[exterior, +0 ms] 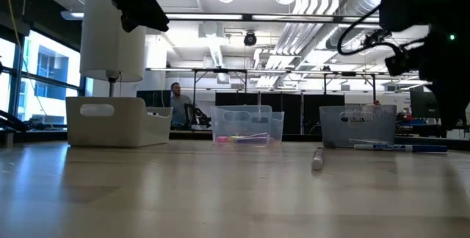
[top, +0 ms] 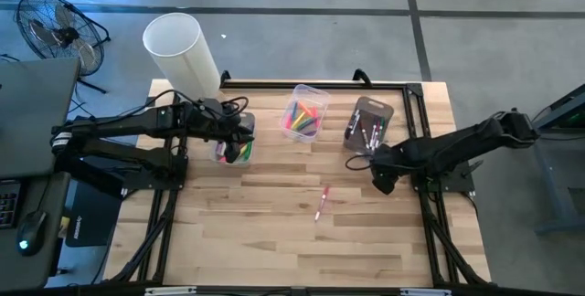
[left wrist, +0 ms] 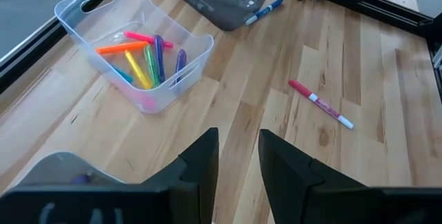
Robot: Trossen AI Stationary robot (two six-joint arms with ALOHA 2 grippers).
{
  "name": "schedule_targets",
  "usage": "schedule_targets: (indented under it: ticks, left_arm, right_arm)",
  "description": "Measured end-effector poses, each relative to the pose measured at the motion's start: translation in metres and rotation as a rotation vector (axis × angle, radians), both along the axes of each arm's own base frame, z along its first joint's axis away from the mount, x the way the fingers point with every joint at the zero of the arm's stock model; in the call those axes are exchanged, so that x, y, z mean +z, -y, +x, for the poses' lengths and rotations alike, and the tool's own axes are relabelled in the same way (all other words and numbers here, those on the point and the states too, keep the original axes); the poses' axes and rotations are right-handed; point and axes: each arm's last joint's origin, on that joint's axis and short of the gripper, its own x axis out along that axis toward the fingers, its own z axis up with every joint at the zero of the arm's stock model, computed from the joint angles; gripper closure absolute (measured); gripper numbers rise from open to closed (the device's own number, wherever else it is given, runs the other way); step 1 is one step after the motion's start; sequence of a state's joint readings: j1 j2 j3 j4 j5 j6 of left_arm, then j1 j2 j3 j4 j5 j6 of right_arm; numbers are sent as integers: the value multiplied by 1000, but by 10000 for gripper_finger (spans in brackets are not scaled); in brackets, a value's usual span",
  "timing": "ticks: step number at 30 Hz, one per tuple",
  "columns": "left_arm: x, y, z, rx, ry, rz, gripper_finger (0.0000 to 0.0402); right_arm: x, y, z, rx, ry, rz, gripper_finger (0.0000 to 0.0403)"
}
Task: Pick & Place Markers
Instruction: Put the blue marker into the black bin
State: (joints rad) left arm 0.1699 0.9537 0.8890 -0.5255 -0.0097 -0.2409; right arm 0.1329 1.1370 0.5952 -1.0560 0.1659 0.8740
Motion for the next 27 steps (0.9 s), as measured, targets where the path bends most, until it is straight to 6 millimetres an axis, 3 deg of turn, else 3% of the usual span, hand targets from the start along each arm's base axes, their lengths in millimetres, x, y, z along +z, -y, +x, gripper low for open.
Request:
schedule_targets:
  ticks: [9,27]
  left_arm:
    - [1,0,1,17,20,-58,301]
    - [1,3,1,82,45,-293,301]
  right_arm:
    - [-28,11,-5,107,23,-72,261]
    - [-49,22,-10,25,88,-34,266]
